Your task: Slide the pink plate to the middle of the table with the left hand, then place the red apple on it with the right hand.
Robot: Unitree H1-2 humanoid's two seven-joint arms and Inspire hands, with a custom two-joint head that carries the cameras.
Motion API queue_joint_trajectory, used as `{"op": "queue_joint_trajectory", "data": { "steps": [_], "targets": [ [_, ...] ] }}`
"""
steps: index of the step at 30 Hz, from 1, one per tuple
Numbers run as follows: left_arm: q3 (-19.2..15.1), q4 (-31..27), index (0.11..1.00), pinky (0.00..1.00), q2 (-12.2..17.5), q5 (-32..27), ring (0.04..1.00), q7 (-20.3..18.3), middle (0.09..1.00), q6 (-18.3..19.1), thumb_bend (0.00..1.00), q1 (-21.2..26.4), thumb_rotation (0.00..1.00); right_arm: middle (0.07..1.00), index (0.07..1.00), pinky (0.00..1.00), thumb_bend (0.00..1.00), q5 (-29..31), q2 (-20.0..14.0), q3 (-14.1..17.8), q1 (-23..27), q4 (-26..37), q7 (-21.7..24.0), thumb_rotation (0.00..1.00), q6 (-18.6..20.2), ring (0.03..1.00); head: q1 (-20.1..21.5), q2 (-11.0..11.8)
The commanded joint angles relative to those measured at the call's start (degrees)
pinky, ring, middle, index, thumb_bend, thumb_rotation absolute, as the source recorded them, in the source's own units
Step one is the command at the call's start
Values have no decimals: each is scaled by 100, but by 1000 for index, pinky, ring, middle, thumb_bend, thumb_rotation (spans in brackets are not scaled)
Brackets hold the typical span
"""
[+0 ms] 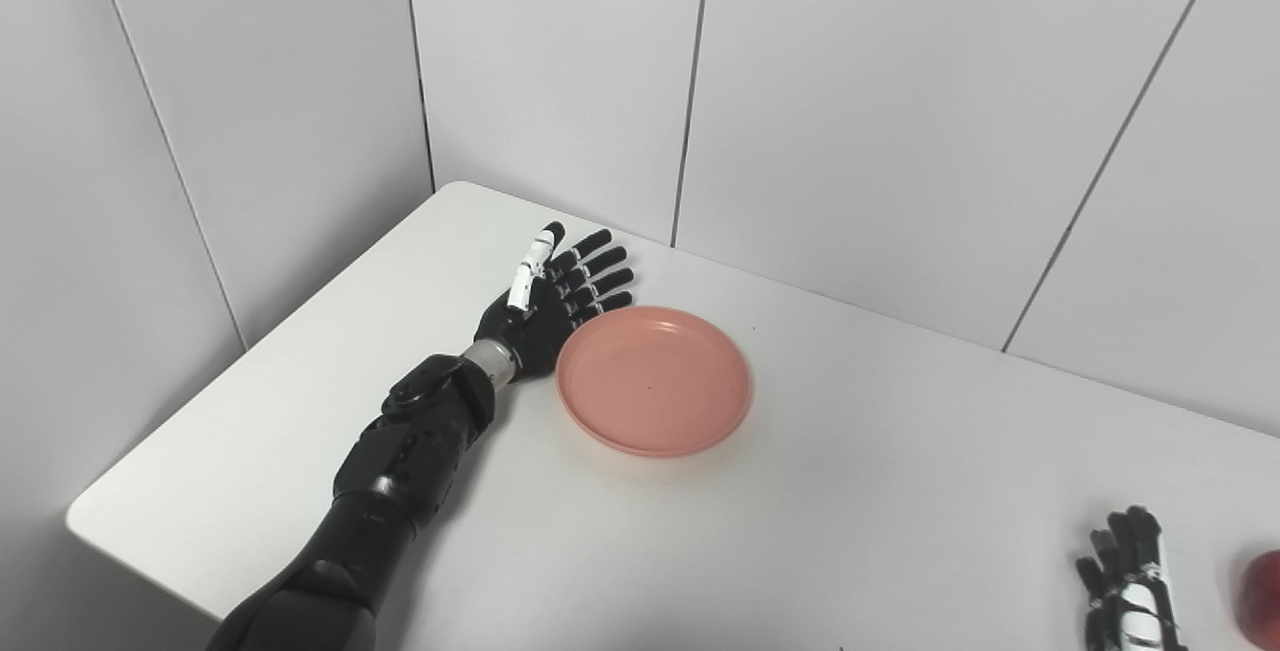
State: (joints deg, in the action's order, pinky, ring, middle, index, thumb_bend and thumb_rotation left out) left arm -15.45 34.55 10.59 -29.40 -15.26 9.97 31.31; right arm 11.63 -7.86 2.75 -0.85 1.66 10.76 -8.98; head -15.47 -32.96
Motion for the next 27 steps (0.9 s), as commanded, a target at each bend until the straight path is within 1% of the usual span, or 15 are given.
{"op": "queue_joint_trajectory", "data": {
  "steps": [1,7,9,12,15,19,24,27],
  "targets": [
    [97,-103,866,839,-69,121,863,-44,877,16,401,39,1000,1000,1000,1000,259,-2,26,-56,-171,-406,107,1000,-220,1000,8,-6],
    [171,-279,863,836,-164,124,862,-30,874,122,404,-24,1000,1000,1000,1000,238,-22,89,-52,-196,-316,2,1000,-150,1000,74,-76],
    [192,-334,864,838,-188,123,864,-57,875,150,404,-46,1000,1000,1000,1000,235,-18,87,-51,-183,-360,17,1000,-209,1000,105,-101],
    [263,-397,863,845,-205,150,866,-88,876,201,406,-75,1000,1000,1000,1000,257,-3,75,-50,-164,-440,54,1000,-297,1000,150,-140],
    [307,-498,859,839,-236,150,861,-40,870,316,401,-98,1000,1000,1000,1000,280,7,69,-53,-154,-488,79,1000,-358,1000,188,-173],
    [363,-629,858,836,-300,183,858,27,869,451,398,-127,1000,1000,1000,1000,298,18,83,-58,-167,-451,66,1000,-311,1000,215,-194],
    [468,-735,853,836,-360,236,858,17,868,500,395,-188,1000,1000,1000,1000,289,-66,85,-71,-162,-482,40,1000,-395,1000,260,-236],
    [538,-821,848,832,-450,260,857,32,866,563,396,-235,1000,1000,1000,1000,303,0,92,-73,-172,-447,59,1000,-310,1000,297,-257]
  ]
}}
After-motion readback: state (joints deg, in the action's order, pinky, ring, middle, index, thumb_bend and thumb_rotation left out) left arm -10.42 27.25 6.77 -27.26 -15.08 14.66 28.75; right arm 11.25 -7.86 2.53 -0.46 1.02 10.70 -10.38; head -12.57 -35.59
